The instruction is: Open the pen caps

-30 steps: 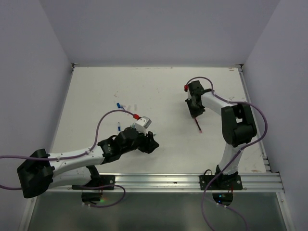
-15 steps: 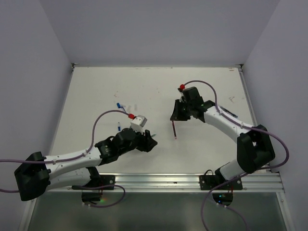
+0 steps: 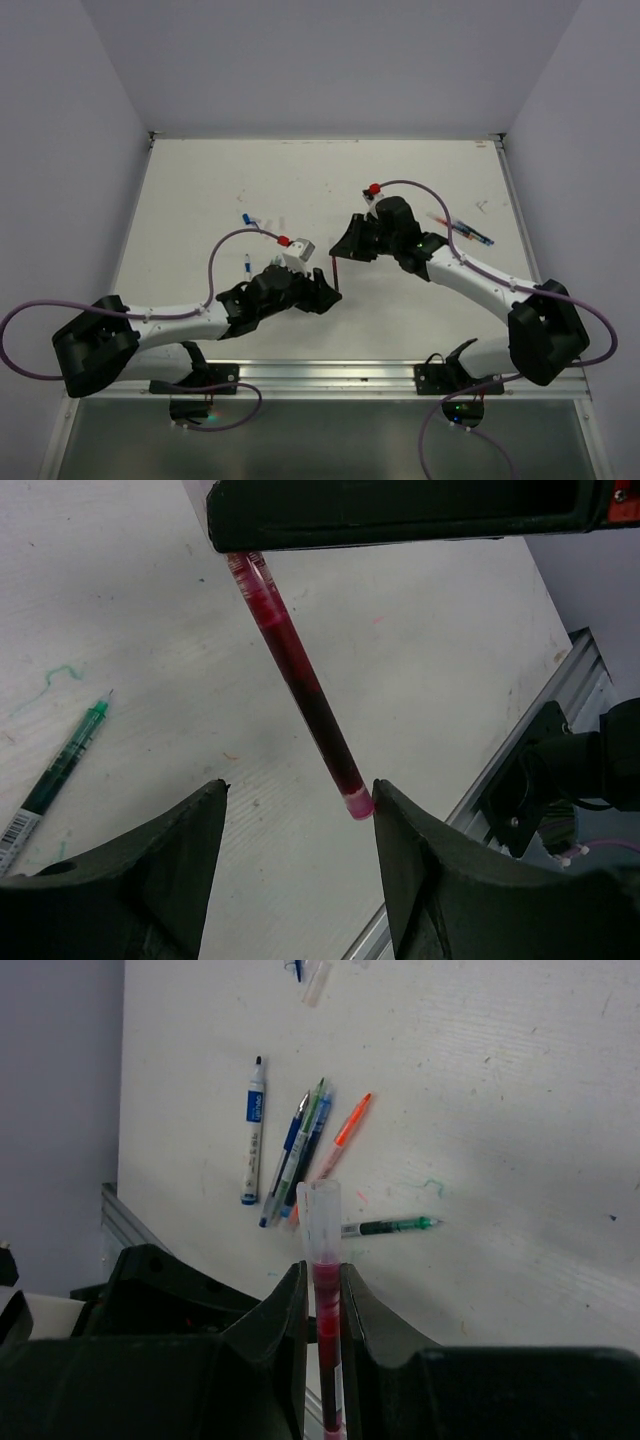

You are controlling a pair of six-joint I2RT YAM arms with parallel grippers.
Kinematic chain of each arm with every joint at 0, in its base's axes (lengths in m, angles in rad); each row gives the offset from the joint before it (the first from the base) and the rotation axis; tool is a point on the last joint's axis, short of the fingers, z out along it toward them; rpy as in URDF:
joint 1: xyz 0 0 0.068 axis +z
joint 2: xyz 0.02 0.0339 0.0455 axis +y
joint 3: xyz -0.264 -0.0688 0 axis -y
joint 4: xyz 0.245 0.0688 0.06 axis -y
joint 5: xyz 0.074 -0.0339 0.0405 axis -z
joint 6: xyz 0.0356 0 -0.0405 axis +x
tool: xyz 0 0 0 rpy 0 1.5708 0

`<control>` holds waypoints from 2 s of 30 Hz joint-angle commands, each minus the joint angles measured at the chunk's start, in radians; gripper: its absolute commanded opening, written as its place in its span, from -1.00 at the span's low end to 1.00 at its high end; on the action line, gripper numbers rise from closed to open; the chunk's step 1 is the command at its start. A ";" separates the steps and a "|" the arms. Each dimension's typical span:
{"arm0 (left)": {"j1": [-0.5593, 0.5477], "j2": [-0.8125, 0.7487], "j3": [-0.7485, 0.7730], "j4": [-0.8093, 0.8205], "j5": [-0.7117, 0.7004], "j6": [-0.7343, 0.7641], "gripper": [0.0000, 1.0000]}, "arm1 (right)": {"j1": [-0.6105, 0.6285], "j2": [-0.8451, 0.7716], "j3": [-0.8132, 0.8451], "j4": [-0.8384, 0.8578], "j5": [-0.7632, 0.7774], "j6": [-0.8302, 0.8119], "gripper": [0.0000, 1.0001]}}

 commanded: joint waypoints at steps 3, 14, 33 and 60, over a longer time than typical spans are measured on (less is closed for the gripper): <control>0.004 0.057 0.057 0.141 0.009 -0.028 0.26 | 0.008 -0.045 -0.017 0.088 -0.031 0.053 -1.00; 0.004 0.101 0.061 0.170 -0.040 -0.051 -0.58 | 0.028 -0.076 -0.040 0.108 -0.041 0.077 -1.00; 0.009 -0.068 -0.051 0.131 0.034 -0.039 -1.00 | 0.038 -0.093 -0.078 0.299 -0.062 0.028 0.98; 0.082 -0.154 -0.098 0.309 0.294 -0.143 -1.00 | 0.038 -0.150 -0.146 0.481 -0.248 0.065 -0.24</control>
